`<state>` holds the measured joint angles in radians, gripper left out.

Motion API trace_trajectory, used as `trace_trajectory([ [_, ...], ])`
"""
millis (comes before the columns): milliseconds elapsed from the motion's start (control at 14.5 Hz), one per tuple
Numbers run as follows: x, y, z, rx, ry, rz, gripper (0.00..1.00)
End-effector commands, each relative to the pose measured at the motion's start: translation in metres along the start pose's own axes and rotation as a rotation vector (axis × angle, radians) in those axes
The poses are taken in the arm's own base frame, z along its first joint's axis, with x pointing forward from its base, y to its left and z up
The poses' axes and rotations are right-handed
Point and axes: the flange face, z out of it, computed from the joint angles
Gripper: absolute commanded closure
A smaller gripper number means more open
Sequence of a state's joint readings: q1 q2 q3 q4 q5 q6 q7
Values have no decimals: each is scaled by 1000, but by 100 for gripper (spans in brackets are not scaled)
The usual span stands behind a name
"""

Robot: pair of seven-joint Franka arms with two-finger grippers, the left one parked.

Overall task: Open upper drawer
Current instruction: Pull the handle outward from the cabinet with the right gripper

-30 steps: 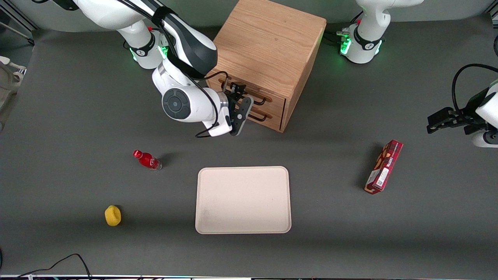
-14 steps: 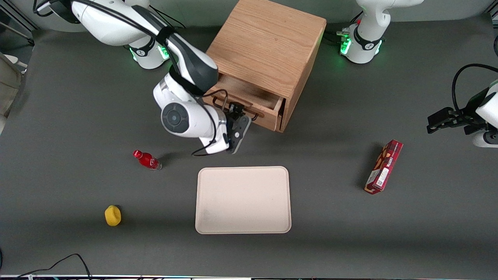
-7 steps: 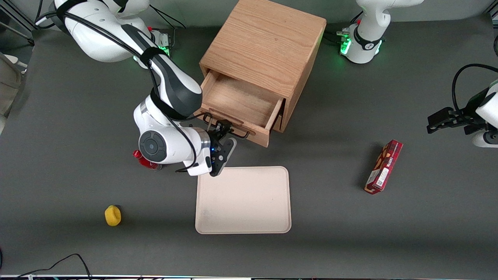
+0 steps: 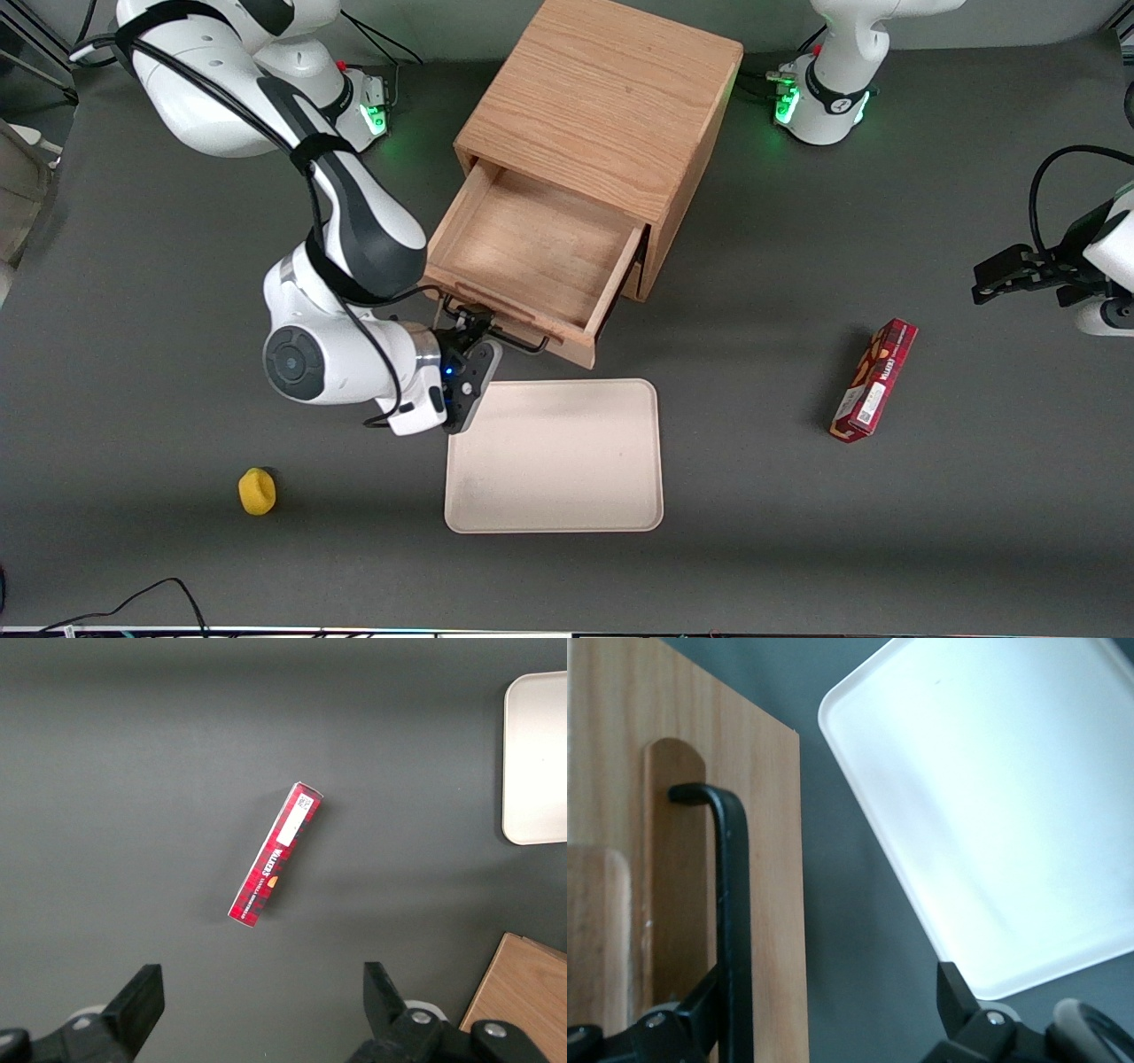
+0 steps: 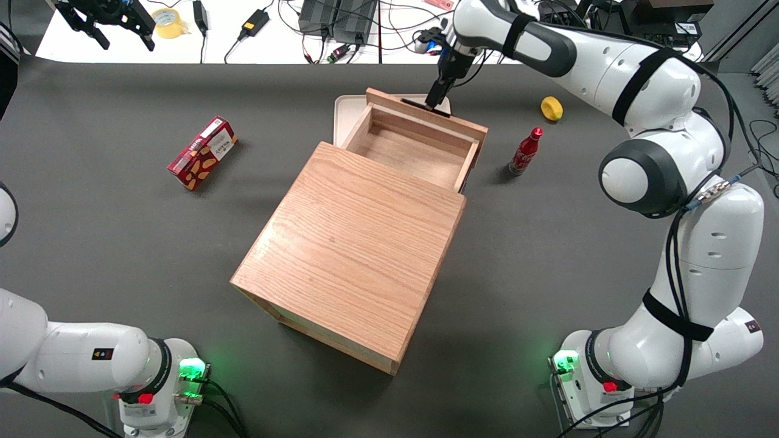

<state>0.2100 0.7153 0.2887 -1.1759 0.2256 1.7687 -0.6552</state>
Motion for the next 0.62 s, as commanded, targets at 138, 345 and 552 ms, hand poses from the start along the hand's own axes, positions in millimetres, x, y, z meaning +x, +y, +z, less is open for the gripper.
trace_trajectory([
  [138, -2, 18, -67, -86, 47, -131, 0],
  [345, 0, -14, -111, -121, 67, -139, 0],
  [552, -8, -81, -175, -163, 49, -36, 0],
])
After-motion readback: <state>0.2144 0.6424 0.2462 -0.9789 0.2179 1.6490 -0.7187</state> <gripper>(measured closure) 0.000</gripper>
